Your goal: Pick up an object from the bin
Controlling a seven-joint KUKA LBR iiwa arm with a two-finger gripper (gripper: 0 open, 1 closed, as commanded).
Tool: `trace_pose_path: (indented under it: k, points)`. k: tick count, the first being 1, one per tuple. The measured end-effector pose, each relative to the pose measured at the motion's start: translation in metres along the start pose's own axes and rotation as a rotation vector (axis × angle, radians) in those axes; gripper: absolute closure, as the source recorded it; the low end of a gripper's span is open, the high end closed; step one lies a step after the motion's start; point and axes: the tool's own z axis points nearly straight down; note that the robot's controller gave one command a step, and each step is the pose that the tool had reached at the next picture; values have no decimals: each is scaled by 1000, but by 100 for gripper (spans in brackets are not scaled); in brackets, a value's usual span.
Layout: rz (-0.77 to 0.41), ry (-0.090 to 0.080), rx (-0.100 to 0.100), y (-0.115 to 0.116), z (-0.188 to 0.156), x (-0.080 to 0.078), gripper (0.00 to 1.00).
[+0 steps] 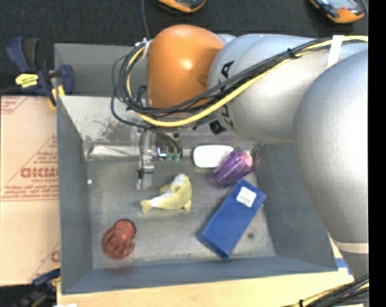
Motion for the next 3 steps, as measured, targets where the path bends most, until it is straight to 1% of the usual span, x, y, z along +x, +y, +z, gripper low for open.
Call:
trace_pose_path:
  k: [1,2,3]
  points:
    - [4,-8,-1,-1,-6,-2,0]
    - [-168,-9,1,-30,41,13,0]
    - [-411,-9,2,-87,44,42,0]
